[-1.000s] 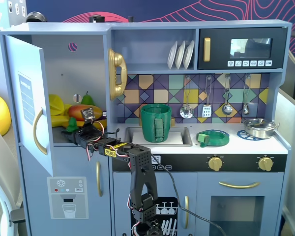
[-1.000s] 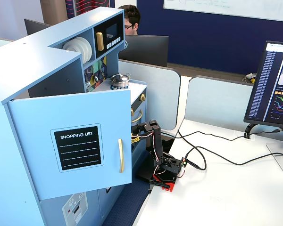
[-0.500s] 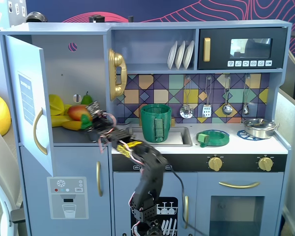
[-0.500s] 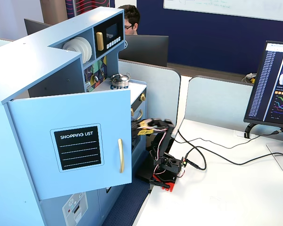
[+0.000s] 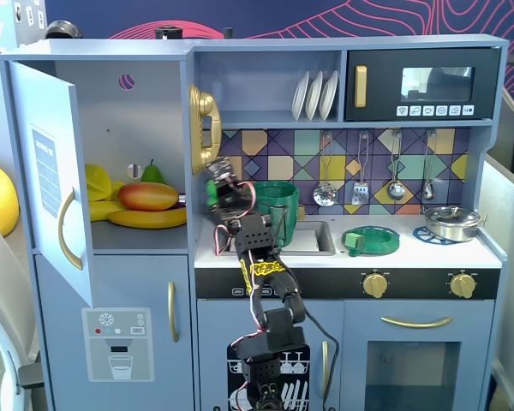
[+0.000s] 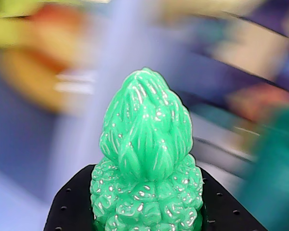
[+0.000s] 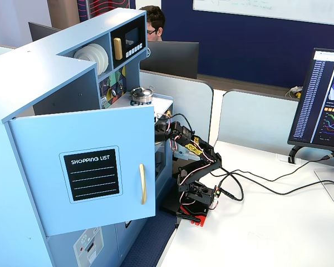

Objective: Pick up the green pineapple from the left cabinet and place it in the green recipient

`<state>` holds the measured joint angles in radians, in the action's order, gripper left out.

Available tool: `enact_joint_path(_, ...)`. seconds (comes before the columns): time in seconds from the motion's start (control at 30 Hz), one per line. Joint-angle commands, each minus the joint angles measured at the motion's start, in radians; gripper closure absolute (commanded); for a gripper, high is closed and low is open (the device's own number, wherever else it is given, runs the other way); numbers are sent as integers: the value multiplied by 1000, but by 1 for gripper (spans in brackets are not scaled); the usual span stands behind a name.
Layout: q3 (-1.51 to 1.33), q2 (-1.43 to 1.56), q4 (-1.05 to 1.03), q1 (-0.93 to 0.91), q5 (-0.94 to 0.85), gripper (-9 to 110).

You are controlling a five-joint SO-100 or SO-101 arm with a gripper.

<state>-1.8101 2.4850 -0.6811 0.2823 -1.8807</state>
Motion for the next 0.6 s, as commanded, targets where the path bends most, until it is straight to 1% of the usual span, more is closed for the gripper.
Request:
enact_joint_path(0.0, 141, -89, 51, -156, 34, 101)
enact_joint_path(0.13, 319, -288, 120, -253, 104, 101)
enact_joint_path(0.27, 472, -436, 176, -287, 161, 101)
enact_joint_path(0.37, 528, -506, 221, -290, 178, 101)
enact_joint_path(0.57, 574, -626, 316, -275, 150, 101)
